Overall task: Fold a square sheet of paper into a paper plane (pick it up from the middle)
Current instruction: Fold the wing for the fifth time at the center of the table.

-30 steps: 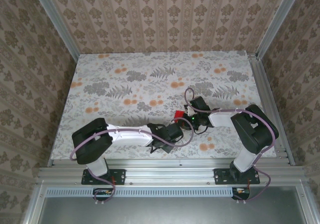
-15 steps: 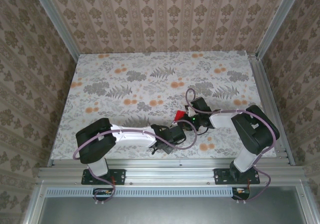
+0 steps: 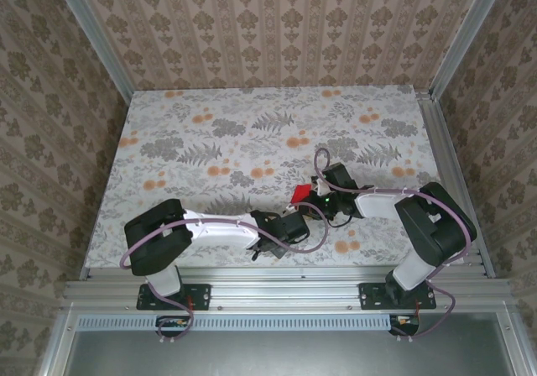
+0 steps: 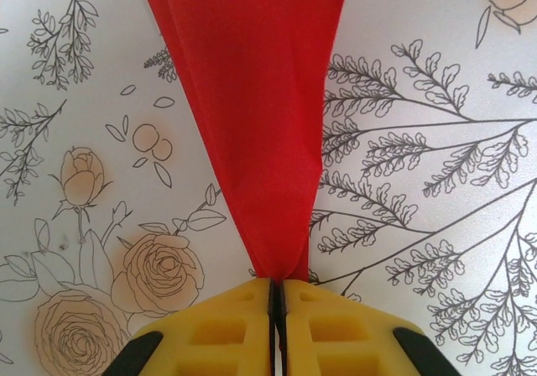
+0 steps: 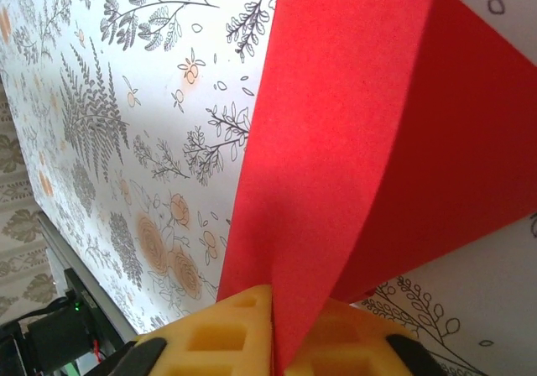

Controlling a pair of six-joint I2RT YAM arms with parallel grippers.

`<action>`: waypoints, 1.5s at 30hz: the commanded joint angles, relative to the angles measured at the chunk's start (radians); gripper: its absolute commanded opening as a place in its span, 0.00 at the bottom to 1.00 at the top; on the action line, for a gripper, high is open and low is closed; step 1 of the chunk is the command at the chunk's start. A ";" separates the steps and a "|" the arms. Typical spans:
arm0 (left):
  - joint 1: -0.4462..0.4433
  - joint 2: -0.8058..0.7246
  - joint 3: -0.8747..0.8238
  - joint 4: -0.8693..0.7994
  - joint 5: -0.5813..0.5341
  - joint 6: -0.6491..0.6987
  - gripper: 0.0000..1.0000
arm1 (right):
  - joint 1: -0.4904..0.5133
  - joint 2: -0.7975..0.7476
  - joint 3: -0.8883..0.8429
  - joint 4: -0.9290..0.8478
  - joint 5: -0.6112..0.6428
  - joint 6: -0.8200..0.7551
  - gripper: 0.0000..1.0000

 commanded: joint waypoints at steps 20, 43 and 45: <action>0.008 0.008 -0.062 -0.033 0.020 0.104 0.11 | -0.008 0.131 0.127 -0.136 0.026 -0.111 0.02; 0.030 0.023 -0.083 0.000 0.063 0.107 0.11 | -0.021 -0.223 0.022 -0.381 0.038 -0.138 0.28; 0.031 0.018 -0.085 0.004 0.063 0.109 0.11 | -0.026 -0.294 -0.012 -0.351 -0.002 -0.095 0.23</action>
